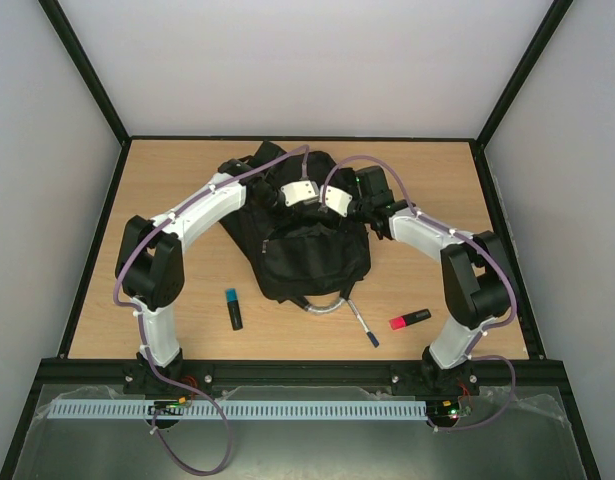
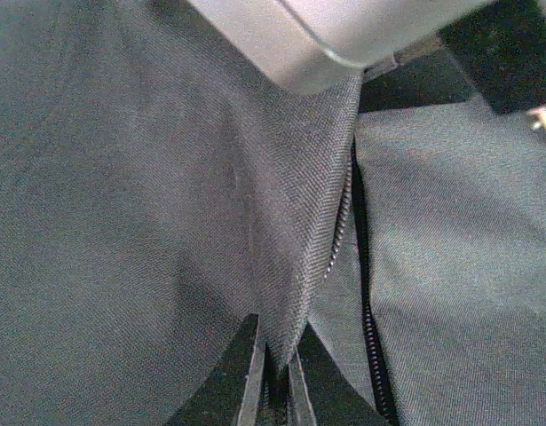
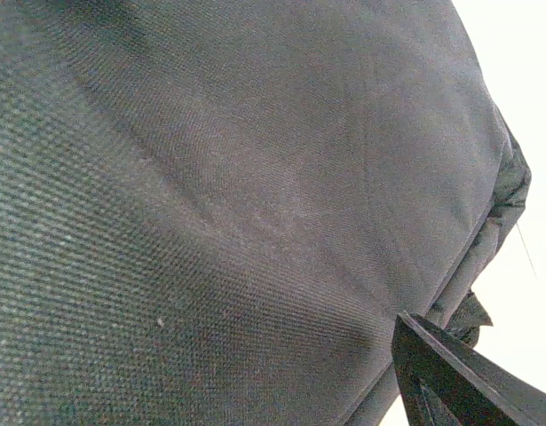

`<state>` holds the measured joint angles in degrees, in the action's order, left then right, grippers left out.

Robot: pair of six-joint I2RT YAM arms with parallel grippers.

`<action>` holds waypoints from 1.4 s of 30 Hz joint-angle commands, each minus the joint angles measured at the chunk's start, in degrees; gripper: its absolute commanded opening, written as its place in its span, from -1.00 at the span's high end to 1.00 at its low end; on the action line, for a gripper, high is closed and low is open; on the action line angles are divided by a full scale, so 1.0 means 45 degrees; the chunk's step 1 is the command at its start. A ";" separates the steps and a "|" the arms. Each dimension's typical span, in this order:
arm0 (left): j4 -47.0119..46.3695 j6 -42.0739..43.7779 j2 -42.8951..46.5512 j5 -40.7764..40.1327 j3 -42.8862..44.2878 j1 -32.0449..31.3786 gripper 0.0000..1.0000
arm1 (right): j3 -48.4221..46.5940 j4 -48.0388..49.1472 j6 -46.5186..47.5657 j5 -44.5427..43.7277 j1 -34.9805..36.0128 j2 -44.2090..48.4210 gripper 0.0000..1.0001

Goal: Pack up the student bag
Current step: Place the stationery in the student bag.

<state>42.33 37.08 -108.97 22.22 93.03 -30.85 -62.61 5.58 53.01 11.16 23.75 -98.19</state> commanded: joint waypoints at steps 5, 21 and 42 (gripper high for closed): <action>0.0344 -0.0056 0.0086 0.0336 0.0147 -0.0127 0.95 | -0.1283 -0.1918 -0.1113 -0.0178 -0.0043 -0.0234 -0.65; 0.0339 -0.0036 0.0101 0.0045 0.0324 0.0052 0.95 | -0.2265 -0.7330 -0.4197 0.1474 -0.0726 0.2284 -0.99; -0.0434 -0.0291 -0.0633 0.0669 0.1132 0.0283 0.95 | -0.0748 -1.3549 -0.1876 -0.0832 -0.3315 0.4492 -0.73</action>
<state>43.22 35.62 -110.89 23.33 95.09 -30.17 -68.88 -47.16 39.94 13.50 8.67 -80.14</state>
